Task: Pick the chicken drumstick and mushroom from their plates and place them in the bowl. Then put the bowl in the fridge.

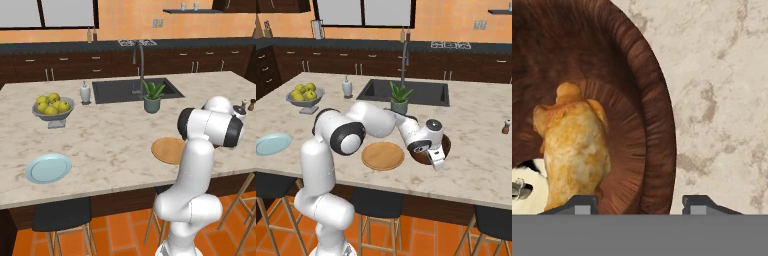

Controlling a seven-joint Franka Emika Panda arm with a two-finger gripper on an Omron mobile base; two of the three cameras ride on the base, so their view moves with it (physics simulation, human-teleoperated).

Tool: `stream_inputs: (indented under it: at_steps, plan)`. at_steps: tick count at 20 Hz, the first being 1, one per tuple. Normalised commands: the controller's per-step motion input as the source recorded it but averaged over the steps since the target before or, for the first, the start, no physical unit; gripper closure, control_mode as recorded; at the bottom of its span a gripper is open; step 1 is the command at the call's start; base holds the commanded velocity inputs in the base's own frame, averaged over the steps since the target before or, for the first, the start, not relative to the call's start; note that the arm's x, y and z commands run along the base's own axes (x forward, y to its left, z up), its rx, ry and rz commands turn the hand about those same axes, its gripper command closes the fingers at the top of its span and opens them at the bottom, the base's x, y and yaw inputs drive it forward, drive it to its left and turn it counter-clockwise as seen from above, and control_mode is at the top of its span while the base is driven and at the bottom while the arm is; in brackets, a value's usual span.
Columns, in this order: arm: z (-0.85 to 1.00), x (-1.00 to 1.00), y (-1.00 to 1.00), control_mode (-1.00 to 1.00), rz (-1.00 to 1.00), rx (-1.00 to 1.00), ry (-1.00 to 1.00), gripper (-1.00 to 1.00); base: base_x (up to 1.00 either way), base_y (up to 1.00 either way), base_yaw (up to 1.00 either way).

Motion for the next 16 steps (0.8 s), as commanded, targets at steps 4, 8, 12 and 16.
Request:
stream_inputs:
  at_steps: [4,8,12,16]
  plan:
    - [0.08,0.00,0.06,-1.00,-0.01,0.00,0.00,1.00,0.00,0.00,0.00]
    - [0.82,-0.08,0.00,-1.00,-0.01,0.00,0.00,1.00,0.00,0.00,0.00]
    - [1.00,-0.23,0.01,-1.00,0.00,0.00,0.00,1.00,0.00,0.00,0.00]
    - [0.99,-0.43,0.23,-1.00,0.00,0.00,0.00,1.00,0.00,0.00,0.00]
